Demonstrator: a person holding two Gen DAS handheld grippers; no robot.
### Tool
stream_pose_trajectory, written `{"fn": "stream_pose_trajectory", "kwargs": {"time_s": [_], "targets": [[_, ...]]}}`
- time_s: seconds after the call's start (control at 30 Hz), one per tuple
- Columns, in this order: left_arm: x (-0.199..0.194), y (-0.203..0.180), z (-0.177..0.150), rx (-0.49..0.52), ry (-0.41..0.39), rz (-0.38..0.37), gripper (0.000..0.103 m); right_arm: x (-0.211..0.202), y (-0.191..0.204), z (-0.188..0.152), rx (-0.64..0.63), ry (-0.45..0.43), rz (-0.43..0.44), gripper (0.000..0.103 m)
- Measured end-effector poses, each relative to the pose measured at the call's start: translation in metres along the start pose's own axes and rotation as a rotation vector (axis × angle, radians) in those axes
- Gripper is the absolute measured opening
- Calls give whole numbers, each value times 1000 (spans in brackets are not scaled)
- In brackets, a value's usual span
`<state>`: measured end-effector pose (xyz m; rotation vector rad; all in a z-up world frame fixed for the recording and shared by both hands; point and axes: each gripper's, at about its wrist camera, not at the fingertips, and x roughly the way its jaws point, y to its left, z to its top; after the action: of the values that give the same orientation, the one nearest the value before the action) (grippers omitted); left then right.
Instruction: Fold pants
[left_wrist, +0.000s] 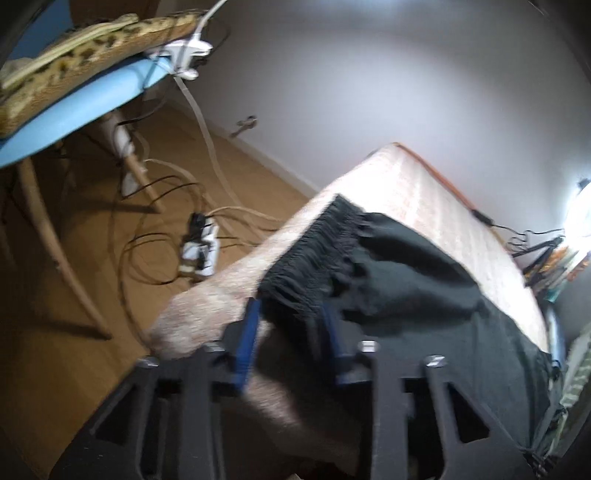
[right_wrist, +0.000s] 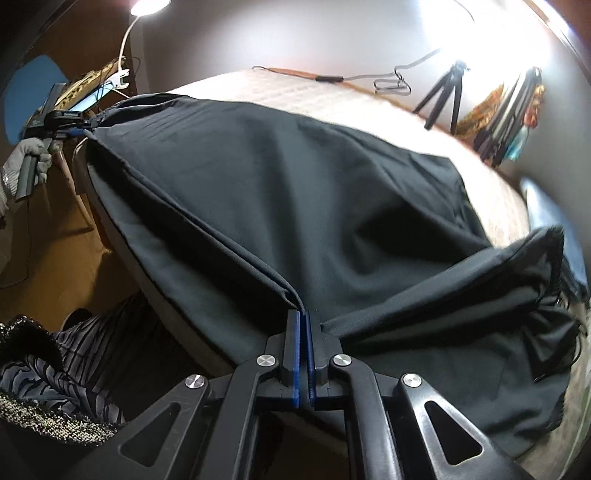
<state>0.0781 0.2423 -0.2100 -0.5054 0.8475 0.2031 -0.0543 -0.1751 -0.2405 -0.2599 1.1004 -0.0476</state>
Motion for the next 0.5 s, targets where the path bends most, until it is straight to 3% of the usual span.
{"fn": "stream_pose_trajectory", "kwargs": {"time_s": [0.07,0.17,0.23,0.33,0.43,0.5], "targets": [[-9,2,0,-7,-20,27,43,-1,-5,-2,29,-7,22,3],[-29,-18,2,77,-90,93,40,-7,-11,-2,58,-20,44,7],[-43,-31,5,104,-128,89,40,-13,-16,-1,81,-29,60,13],[-63,-48,11,120,-186,92,40,-32,-33,-2,152,-70,80,30],[-75,-58,14,102,-222,85,40,-52,-59,-1,241,-121,99,33],[-77,-68,14,116,-221,42,40,-65,-85,1,316,-153,69,48]]}}
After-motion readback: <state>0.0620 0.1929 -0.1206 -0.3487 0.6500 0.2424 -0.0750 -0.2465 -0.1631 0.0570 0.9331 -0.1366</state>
